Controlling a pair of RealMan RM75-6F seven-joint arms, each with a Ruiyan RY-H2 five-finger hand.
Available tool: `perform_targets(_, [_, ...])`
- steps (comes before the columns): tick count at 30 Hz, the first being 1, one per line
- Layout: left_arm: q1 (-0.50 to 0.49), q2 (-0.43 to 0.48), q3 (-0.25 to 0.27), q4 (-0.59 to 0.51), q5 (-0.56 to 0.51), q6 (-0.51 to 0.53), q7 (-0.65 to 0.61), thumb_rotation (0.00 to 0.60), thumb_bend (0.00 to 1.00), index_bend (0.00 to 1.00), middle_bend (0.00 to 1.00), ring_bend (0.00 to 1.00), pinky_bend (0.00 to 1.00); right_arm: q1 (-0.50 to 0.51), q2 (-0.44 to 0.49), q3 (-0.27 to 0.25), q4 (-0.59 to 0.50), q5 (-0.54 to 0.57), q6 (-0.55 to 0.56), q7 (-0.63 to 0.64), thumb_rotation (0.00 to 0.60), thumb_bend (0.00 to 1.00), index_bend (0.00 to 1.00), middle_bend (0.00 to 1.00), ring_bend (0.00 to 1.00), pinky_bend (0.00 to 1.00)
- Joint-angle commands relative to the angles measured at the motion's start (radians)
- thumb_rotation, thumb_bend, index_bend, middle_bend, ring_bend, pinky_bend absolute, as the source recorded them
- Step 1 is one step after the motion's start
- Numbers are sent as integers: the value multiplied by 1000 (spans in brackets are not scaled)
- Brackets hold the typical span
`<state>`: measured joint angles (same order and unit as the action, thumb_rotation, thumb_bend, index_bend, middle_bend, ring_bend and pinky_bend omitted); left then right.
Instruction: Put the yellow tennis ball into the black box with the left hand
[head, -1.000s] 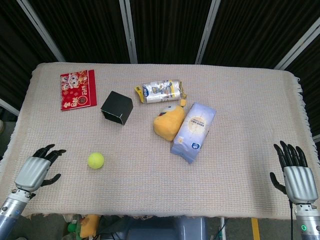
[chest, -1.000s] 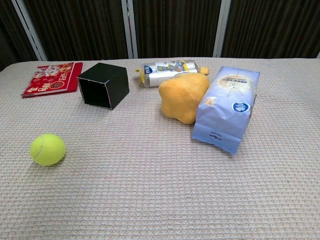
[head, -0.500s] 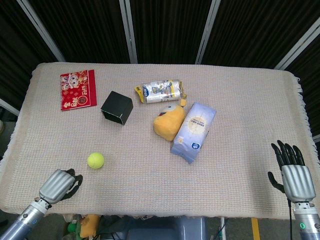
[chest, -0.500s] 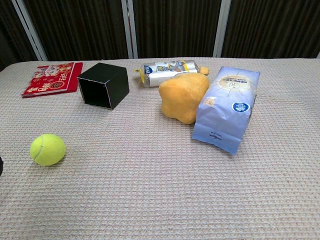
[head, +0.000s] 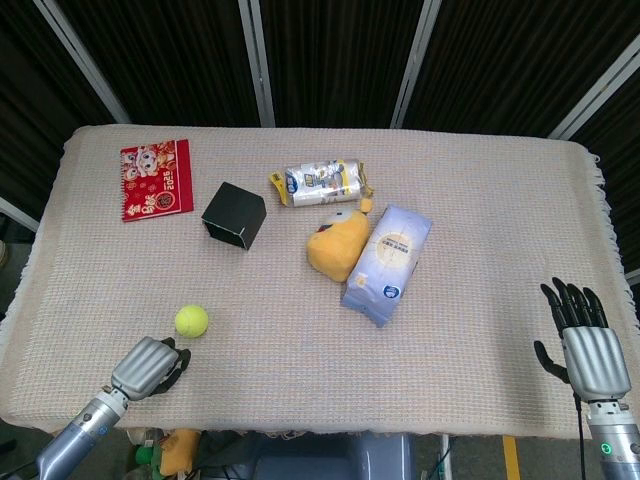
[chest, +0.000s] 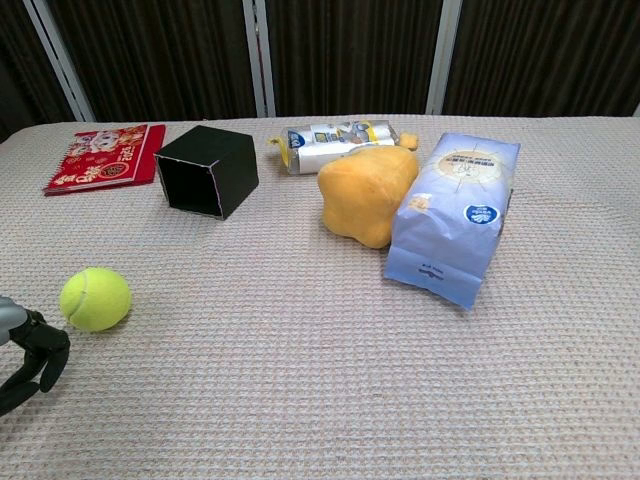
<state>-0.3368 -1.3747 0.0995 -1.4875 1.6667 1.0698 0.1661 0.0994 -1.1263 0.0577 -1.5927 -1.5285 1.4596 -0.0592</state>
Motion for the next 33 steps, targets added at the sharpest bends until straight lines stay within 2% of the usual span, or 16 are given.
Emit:
perform_targets(1, [-14, -13, -16, 5, -22, -17, 23, 600, 481, 496, 628, 419, 729, 0, 6, 2, 0, 1, 2, 13, 600, 400, 0, 0, 0, 0])
perform_targets(8, [-28, -33, -43, 26, -65, -30, 47, 600, 480, 450, 550, 419, 684, -2, 14, 5, 5, 1, 9, 35, 600, 400, 0, 0, 0, 0])
perform_targets(15, [-53, -47, -63, 63, -79, -39, 1, 600, 481, 398, 496, 414, 565, -2, 10, 1, 6, -4, 10, 25, 600, 400, 0, 0, 0, 0])
perform_targets(26, [-85, -83, -88, 140, -75, -24, -89, 600, 481, 291, 416, 324, 411, -3, 13, 1, 5, -3, 11, 31, 600, 399, 0, 0, 0, 0])
perform_targets(33, [-110, -124, -109, 196, -76, -13, -137, 600, 481, 255, 381, 277, 367, -2, 16, 0, 5, -4, 10, 36, 600, 400, 0, 0, 0, 0])
